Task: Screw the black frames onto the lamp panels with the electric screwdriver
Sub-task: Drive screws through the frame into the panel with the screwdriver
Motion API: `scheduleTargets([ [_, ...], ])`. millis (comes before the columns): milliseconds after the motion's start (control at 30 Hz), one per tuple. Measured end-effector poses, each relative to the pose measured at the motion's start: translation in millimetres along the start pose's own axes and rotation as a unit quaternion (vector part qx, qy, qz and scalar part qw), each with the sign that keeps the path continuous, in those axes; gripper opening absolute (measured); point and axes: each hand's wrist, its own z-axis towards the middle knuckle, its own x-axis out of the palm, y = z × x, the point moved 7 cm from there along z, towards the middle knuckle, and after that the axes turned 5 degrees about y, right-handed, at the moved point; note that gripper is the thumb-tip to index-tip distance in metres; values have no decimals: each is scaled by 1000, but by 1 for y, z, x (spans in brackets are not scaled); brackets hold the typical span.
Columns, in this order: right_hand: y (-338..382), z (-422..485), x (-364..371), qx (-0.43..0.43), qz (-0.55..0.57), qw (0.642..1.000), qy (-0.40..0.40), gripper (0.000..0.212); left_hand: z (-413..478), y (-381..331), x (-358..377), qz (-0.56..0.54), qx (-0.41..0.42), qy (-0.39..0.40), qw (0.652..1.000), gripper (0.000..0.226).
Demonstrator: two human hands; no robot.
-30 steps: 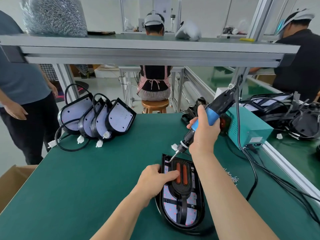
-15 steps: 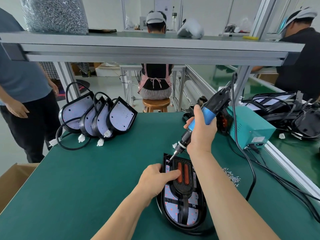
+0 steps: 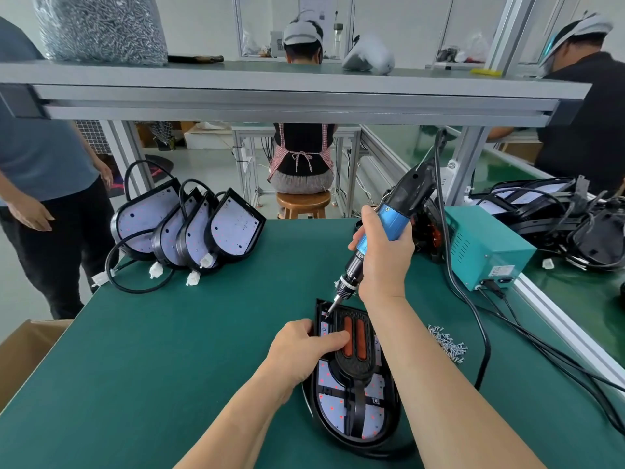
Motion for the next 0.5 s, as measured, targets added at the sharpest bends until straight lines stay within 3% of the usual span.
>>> scheduleTargets([
  [500, 3, -12, 28, -29, -15, 986, 161, 19, -1, 0, -2, 3, 6, -6, 1000, 38],
])
